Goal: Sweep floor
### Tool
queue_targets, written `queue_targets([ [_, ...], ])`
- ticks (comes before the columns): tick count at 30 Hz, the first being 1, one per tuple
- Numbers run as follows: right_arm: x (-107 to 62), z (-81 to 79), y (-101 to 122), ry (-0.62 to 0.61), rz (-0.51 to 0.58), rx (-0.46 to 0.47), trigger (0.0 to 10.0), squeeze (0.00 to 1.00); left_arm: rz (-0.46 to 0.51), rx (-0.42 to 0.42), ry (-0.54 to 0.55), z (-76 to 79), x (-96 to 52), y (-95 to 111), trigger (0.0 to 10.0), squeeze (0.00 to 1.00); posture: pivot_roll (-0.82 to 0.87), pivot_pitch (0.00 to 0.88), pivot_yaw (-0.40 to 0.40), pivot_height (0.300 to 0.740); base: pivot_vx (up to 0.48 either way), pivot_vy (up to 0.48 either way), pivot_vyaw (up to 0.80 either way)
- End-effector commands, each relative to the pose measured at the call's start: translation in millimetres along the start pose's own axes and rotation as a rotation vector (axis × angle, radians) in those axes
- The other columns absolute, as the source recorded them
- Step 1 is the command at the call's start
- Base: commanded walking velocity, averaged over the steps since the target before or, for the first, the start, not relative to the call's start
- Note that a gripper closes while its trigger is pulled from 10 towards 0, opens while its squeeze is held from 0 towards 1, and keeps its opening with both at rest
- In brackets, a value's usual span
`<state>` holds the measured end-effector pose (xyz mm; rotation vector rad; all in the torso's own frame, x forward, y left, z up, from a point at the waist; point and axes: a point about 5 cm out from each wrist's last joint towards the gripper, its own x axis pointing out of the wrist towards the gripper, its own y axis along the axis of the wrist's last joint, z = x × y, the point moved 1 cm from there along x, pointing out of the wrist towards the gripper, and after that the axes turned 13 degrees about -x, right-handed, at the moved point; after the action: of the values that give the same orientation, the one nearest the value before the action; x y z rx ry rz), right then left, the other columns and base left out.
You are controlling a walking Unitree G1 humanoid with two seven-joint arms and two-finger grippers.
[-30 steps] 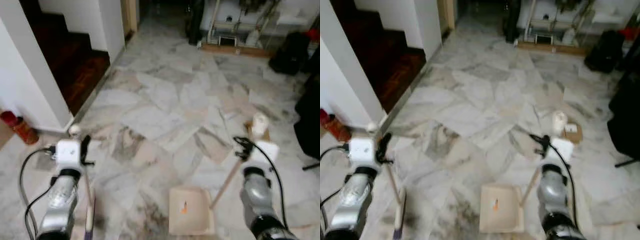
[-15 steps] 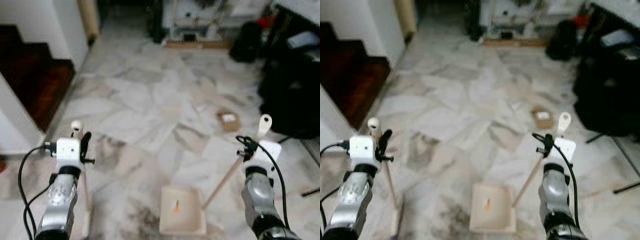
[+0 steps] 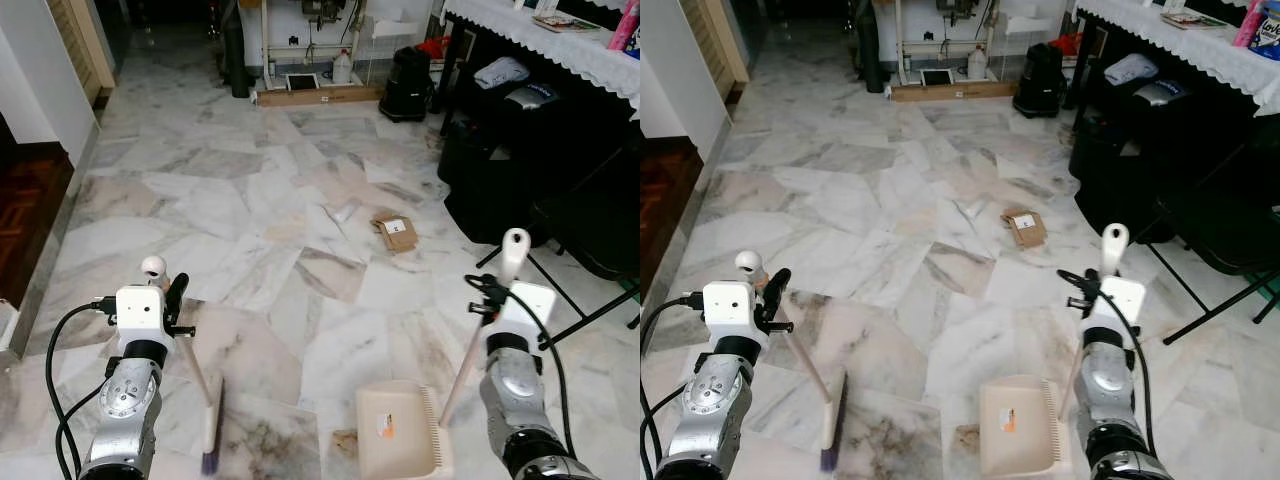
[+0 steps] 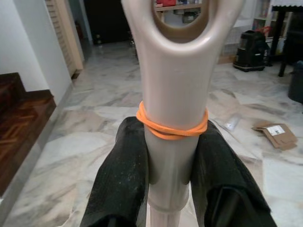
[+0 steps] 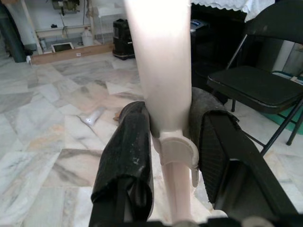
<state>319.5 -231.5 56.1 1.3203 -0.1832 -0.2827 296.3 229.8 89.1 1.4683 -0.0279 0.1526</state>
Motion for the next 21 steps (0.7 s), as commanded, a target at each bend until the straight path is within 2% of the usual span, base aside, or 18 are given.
queue_targets([
  [1,6.8,-0.1,15.3,-0.004,0.062,0.017,10.0,0.0,0.015,0.018,0.022,-4.1,1.9,4.0,10.0,0.0,0.06,0.0,-0.019,0.74,0.0,0.0,0.0],
  [7,6.8,0.2,15.6,0.005,0.065,0.007,10.0,0.0,0.021,0.002,0.053,-9.2,-0.1,4.5,10.0,0.0,0.05,0.0,-0.022,0.74,0.0,0.0,0.0],
  [13,6.1,-3.3,17.1,0.03,0.081,-0.031,10.0,0.0,0.024,0.004,0.059,-9.3,-0.8,4.7,10.0,0.0,0.05,0.0,-0.021,0.74,0.253,0.0,0.0],
  [16,4.9,-8.6,19.0,0.062,0.102,-0.061,10.0,0.0,0.026,0.006,0.062,-9.6,-0.6,5.2,10.0,0.0,0.05,0.0,-0.02,0.74,0.282,0.0,0.68],
  [19,4.7,-10.9,19.1,0.068,0.099,-0.042,10.0,0.0,0.028,0.008,0.065,-9.8,0.0,5.9,10.0,0.0,0.05,0.0,-0.021,0.74,0.29,0.0,0.6],
  [21,4.8,-11.1,19.5,0.066,0.1,-0.032,10.0,0.0,0.029,0.008,0.066,-10.0,0.2,6.2,10.0,0.0,0.05,0.0,-0.021,0.74,0.294,0.0,0.0],
])
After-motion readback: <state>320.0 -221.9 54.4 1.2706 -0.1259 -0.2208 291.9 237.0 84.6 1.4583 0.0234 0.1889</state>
